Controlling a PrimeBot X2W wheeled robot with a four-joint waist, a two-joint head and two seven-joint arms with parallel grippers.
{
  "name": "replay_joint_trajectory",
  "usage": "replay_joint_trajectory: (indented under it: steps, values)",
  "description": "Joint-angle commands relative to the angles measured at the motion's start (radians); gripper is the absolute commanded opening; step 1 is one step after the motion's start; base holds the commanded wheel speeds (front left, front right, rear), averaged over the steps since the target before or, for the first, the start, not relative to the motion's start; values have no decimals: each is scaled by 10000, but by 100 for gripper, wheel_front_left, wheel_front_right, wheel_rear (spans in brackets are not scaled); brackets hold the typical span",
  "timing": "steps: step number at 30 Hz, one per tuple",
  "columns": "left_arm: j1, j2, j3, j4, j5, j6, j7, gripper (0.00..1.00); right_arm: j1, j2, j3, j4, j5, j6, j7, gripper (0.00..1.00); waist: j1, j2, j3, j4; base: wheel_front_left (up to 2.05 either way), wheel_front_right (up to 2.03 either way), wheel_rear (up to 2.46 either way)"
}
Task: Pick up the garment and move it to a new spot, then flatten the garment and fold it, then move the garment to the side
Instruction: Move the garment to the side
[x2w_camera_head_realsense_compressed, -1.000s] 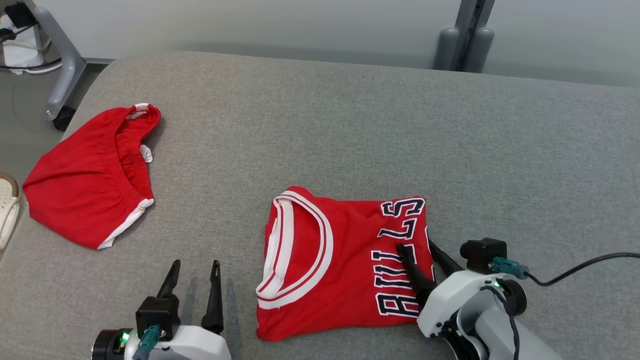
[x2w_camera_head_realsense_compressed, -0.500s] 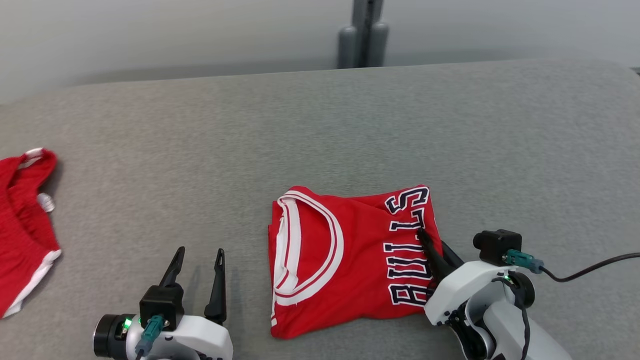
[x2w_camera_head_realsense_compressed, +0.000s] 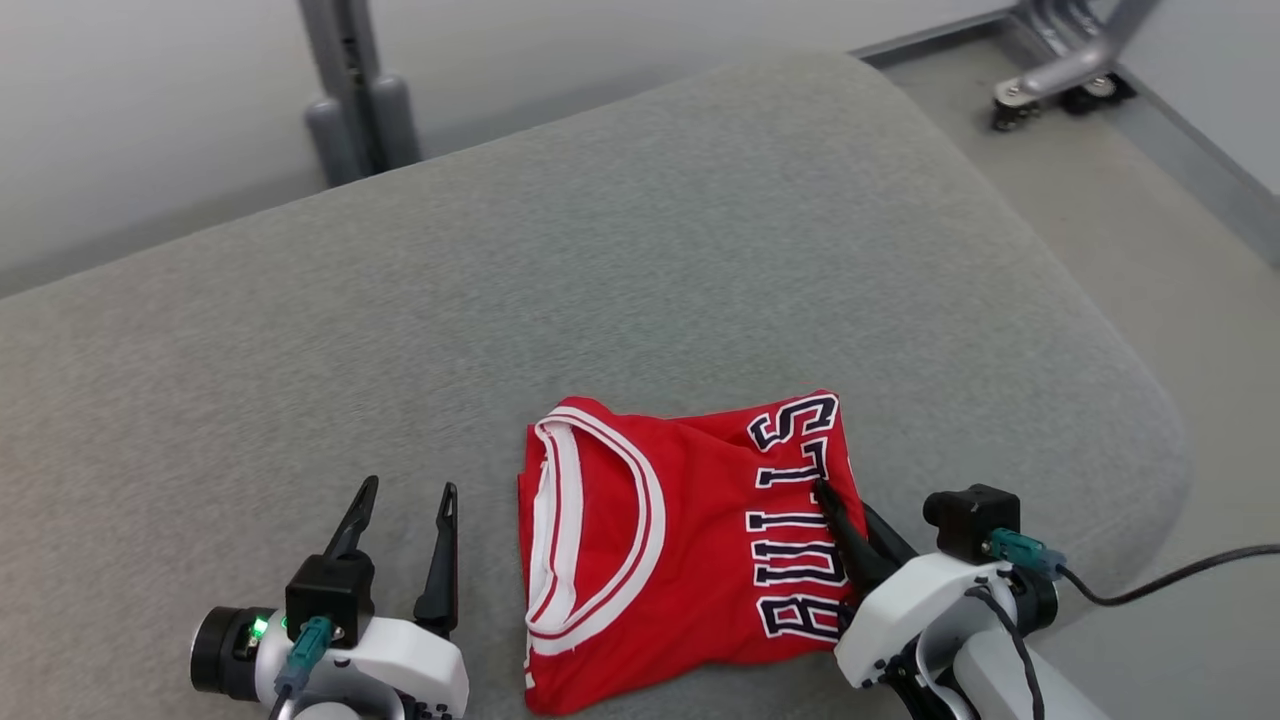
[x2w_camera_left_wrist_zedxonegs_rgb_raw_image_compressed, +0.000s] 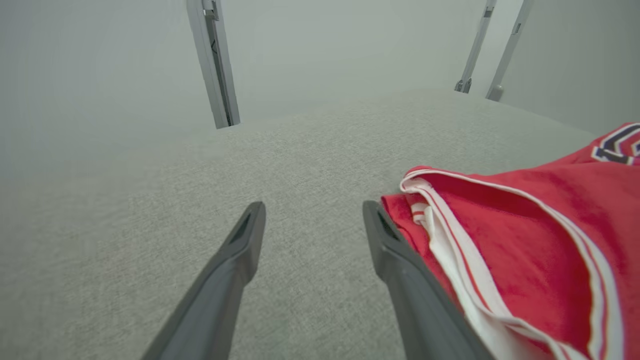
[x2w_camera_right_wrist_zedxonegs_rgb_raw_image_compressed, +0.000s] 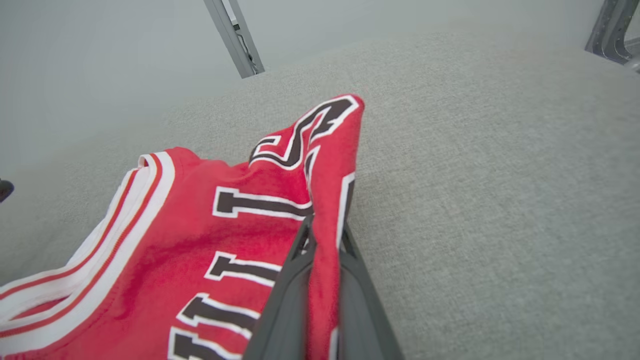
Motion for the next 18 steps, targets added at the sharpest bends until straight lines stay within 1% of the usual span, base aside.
replay_joint_trajectory:
  steps: [1,4,8,11,12,13,15,16,18]
  values:
    - [-85,45,0,-24,117,-70,-18,100,144,-45,25,-110,-81,-3,-48,0,0,0,55,-1090,0,0,0]
    - [-346,49,-203,-35,124,-205,-18,100,260,-45,-142,-318,-142,-3,-48,0,0,0,186,-1182,0,0,0]
    - [-442,60,-217,-128,227,-212,-17,100,229,-38,-214,-542,-318,-1,-48,0,0,0,406,-1207,0,0,0]
    - [-453,95,-86,-214,321,-196,-18,100,-111,-44,-80,-638,-482,-1,-48,0,0,0,590,-1182,0,0,0]
    - [-452,105,-75,-232,351,-192,-18,100,-258,-48,-102,-613,-568,-1,-48,0,0,0,672,-1096,0,0,0]
    - [-509,141,-72,-279,441,-244,-18,100,-622,-42,-231,-525,-699,-1,-49,0,0,0,870,-844,0,0,0]
    - [-578,186,-76,-311,510,-257,-18,100,-1076,-40,-441,-386,-894,-1,-49,0,0,0,1074,-546,0,0,0]
    - [-626,218,-82,-352,546,-286,-18,100,-1292,-42,-595,-339,-806,-1,-49,0,0,0,1197,-385,0,0,0]
    - [-744,310,-78,-428,651,-285,-18,100,-1909,-69,-993,-113,-1148,-3,-50,0,0,0,1441,-77,0,0,0]
